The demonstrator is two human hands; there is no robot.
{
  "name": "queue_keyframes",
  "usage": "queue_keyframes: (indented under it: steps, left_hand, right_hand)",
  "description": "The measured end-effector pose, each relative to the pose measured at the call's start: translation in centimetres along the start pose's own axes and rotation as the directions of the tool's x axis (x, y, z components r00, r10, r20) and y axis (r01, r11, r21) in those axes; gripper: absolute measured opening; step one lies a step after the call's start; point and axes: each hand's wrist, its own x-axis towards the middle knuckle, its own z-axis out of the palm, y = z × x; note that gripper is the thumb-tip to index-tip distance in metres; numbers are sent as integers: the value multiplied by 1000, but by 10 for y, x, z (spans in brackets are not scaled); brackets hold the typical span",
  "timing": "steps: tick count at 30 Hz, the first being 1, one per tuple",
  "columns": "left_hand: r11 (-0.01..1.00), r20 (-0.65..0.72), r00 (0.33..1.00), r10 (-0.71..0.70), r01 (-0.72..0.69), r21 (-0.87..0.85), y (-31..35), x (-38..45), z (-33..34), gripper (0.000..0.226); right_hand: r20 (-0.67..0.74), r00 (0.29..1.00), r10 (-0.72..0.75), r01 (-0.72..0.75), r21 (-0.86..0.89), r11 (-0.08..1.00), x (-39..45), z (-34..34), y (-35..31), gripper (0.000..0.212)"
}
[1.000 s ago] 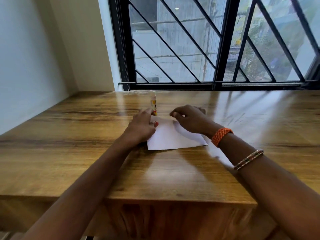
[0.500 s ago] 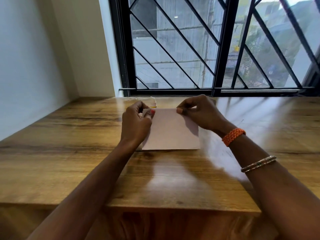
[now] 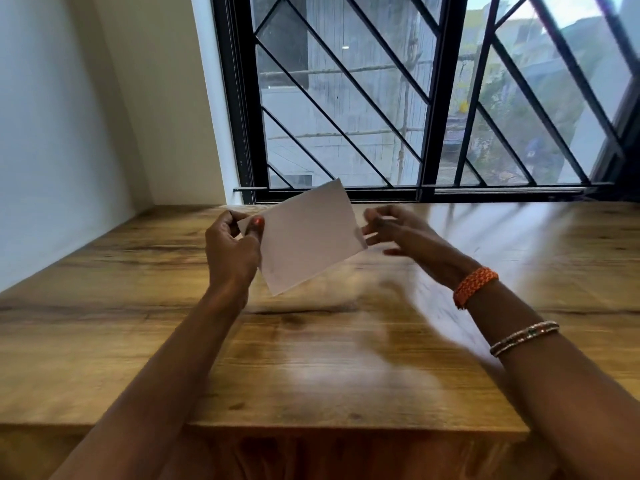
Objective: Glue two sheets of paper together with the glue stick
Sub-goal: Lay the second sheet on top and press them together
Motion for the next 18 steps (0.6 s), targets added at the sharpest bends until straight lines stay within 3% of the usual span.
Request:
queue_keyframes:
  steps: [2, 5, 8, 11, 14, 16, 18]
  left_hand:
    - [996, 32, 999, -14, 17, -87, 3, -4, 3, 17]
    - [978, 125, 991, -54, 78, -196, 4, -5, 5, 2]
    - [949, 307, 931, -199, 261, -177, 0, -7, 8, 35]
    - [929, 410, 874, -262, 343, -137, -3, -13, 11, 41]
    - [933, 373, 899, -229, 312, -179, -3, -15, 15, 31]
    - [935, 374, 902, -217, 302, -187, -3, -19, 17, 26]
    - [962, 395, 901, -179, 245, -121, -4, -24, 20, 26]
  right_hand:
    - [66, 998, 14, -14, 2, 1000, -2, 11, 1, 41]
    - [-37, 998, -58, 62, 114, 992, -2, 20, 0, 24]
    - [-174, 982, -74, 108, 198, 974, -1, 19, -1, 10]
    - [-230, 973, -33, 111, 332, 937, -3, 18, -1, 11]
    - [-35, 999, 31, -14, 423, 906, -8, 28, 0, 17]
    - [128, 991, 49, -87, 304, 949, -12, 44, 2, 22]
    - [145, 989, 30, -61, 212, 975, -15, 57, 4, 27]
